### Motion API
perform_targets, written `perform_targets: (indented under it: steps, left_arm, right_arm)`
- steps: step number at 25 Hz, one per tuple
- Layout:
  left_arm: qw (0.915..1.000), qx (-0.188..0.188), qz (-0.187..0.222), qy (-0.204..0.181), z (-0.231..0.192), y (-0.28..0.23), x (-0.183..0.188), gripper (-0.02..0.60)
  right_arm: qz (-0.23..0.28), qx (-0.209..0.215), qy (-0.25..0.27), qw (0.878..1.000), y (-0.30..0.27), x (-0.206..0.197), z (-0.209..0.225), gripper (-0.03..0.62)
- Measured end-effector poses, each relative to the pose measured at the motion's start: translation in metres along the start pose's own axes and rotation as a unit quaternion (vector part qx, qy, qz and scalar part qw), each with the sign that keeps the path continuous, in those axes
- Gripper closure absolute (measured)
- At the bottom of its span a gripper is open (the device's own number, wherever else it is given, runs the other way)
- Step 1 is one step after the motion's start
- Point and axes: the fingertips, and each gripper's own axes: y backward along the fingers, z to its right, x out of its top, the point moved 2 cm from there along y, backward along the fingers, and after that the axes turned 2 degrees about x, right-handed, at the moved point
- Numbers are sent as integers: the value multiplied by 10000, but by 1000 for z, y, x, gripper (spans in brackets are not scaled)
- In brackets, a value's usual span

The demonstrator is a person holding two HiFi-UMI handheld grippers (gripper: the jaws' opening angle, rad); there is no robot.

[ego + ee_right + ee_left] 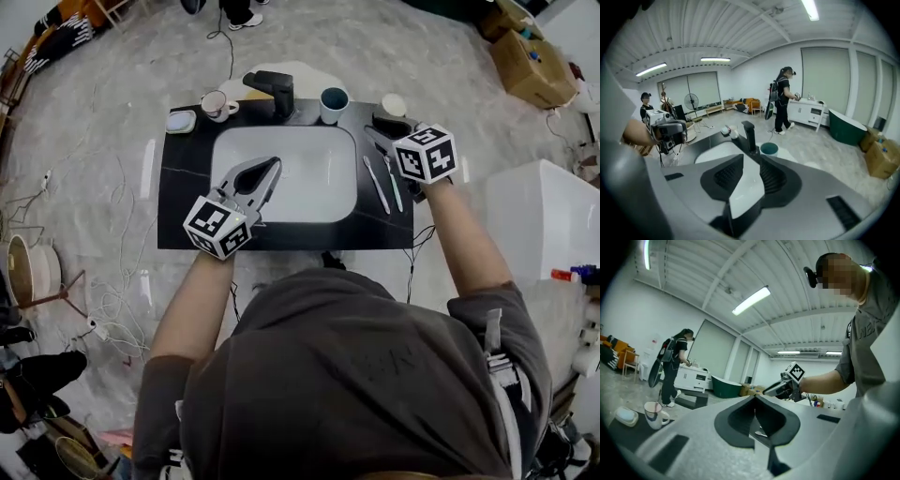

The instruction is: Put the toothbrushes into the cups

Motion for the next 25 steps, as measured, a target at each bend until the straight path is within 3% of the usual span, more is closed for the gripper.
perform_targets:
  steps: [7, 14, 25]
  left_arm:
    - [9976, -597, -362, -28, 38, -59, -26, 575]
    - [9947, -772, -670, 125, 50, -89, -57, 575]
    - [9948, -625, -741, 322, 46, -89, -76, 575]
  right_arm:
    - [-1122, -56, -547, 9922, -4, -111, 16, 493]
    - [-1976, -103, -744, 9774, -35, -194, 24, 501]
    - [-2748, -23, -883, 9574, -71, -247, 24, 520]
